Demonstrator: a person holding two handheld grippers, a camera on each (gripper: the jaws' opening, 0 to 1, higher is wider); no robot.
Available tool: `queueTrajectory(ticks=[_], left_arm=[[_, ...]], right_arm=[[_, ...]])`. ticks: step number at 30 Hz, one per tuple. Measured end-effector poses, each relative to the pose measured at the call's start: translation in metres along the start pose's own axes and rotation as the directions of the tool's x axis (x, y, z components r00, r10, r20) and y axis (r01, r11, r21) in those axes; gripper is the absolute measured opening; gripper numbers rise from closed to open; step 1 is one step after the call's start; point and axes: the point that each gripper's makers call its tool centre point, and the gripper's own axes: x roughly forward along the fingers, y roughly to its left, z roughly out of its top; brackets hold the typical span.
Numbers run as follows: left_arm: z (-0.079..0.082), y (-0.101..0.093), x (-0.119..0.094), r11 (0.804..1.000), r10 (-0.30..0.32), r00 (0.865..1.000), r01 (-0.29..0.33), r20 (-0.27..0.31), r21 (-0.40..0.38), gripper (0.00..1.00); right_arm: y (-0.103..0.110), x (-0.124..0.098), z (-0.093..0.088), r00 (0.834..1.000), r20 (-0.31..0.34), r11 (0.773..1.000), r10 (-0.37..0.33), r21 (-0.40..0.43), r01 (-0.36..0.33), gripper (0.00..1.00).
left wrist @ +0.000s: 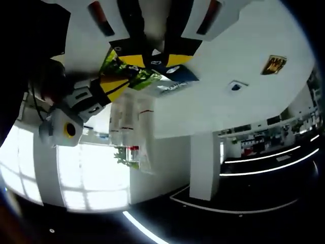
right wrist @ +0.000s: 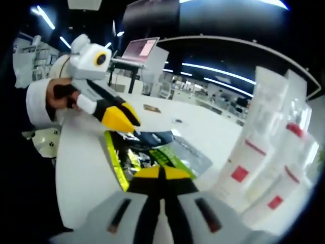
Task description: Arrange the skincare products in the storage area until every visible bottle or jar stands upright without overlapping.
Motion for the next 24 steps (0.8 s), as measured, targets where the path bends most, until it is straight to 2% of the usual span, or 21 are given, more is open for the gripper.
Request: queueTrajectory(ticks=[12,18,24], left_arm=[[-0.012,0.004,0.01,0.999,0.04,0.994,-0.038,-0.098,0.026,0.11],[-0.011,0.004,0.013,0.999,0.044,0.995,-0.042,-0.094,0.023,0.1],[-0.01,0.002,0.016,0.999,0.041,0.995,-0.039,-0.095,0.024,0.08]], right_arm=[[0.001,-0.002,-0.001,1.0,-0.005,1.0,-0.004,0.019,0.005,0.0],[0.0,-0.004,-0.004,1.0,-0.008,0.997,0.016,0.082,-0.015,0.0],[0.0,-0.005,-0.005,1.0,-0.009,0.996,0.016,0.088,-0.015,0.0]])
